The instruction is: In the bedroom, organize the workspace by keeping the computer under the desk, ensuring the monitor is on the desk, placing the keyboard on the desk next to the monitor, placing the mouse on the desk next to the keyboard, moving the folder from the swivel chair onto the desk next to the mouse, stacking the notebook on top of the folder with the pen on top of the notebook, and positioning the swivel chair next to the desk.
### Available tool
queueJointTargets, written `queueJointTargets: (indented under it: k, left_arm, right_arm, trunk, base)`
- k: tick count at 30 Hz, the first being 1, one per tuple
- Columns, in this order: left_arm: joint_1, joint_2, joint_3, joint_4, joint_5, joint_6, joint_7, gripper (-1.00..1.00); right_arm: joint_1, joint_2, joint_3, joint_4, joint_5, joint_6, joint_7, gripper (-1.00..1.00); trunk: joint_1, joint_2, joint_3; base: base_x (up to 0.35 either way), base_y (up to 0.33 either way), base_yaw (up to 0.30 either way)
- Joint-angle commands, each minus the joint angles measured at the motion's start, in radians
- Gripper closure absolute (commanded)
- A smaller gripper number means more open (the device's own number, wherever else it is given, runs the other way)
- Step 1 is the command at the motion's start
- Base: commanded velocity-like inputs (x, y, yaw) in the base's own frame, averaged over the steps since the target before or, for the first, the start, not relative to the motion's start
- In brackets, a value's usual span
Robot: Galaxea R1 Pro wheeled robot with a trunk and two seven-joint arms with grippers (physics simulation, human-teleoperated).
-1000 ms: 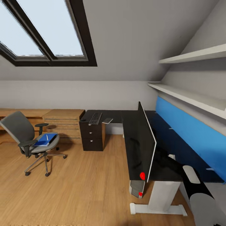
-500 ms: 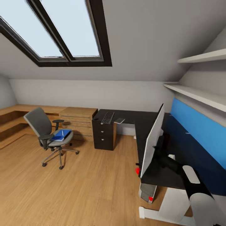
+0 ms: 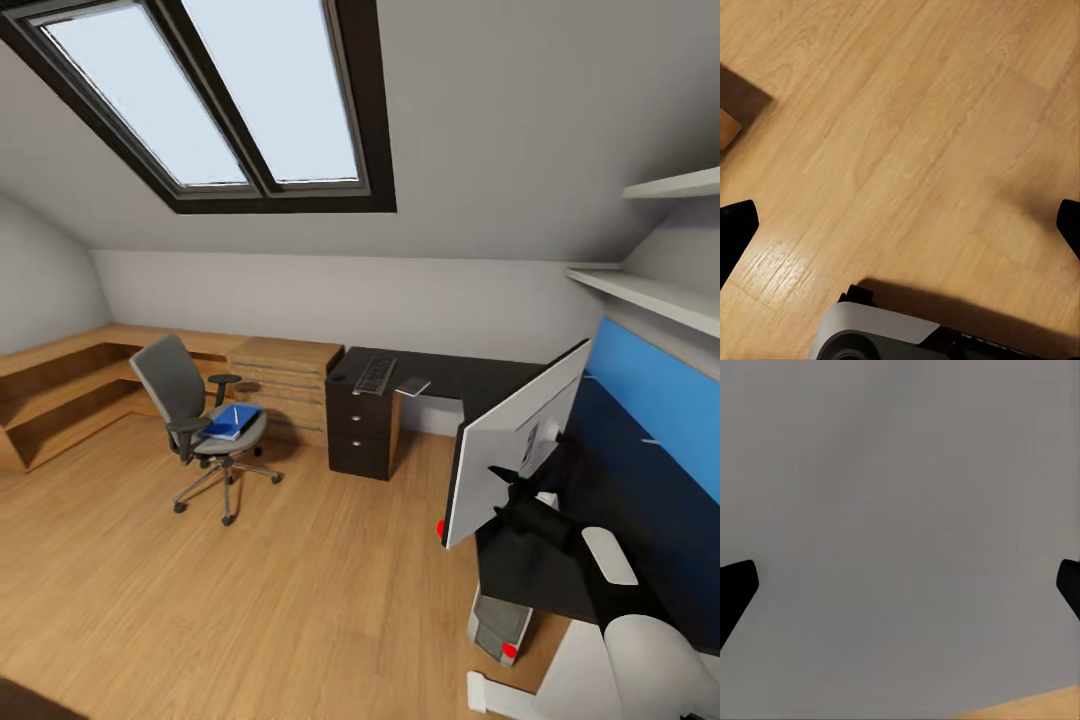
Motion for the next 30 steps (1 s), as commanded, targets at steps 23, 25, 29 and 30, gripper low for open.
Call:
queueJointTargets:
  k: [23,25,29,30]
  left_arm:
    - [-0.001,0.001,-0.008,-0.001,0.006,-0.005,0.008,-1.0]
    - [-0.001,0.001,-0.008,-0.001,0.006,-0.005,0.008,-1.0]
    - [-0.001,0.001,-0.008,-0.001,0.006,-0.005,0.008,-1.0]
    - [-0.001,0.001,-0.008,-0.001,0.006,-0.005,0.008,-1.0]
  right_arm:
    - [-0.001,-0.006,-0.004,0.002,0.007,0.006,0.006,-1.0]
    - [-0.001,-0.009,-0.004,0.002,0.007,0.006,0.006,-1.0]
    - [-0.001,-0.007,-0.004,0.003,0.012,0.006,0.007,-1.0]
    - [-0.001,-0.007,-0.004,0.003,0.013,0.006,0.007,-1.0]
  trunk:
    - [0.001,-0.001,-0.001]
    - [0.001,-0.001,-0.001]
    - [0.001,-0.001,-0.001]
    - [0.001,-0.001,-0.001]
  base:
    - [0.0,0.0,-0.147]
    - [0.0,0.0,-0.045]
    - [0.0,0.0,-0.018]
    - [0.0,0.0,-0.003]
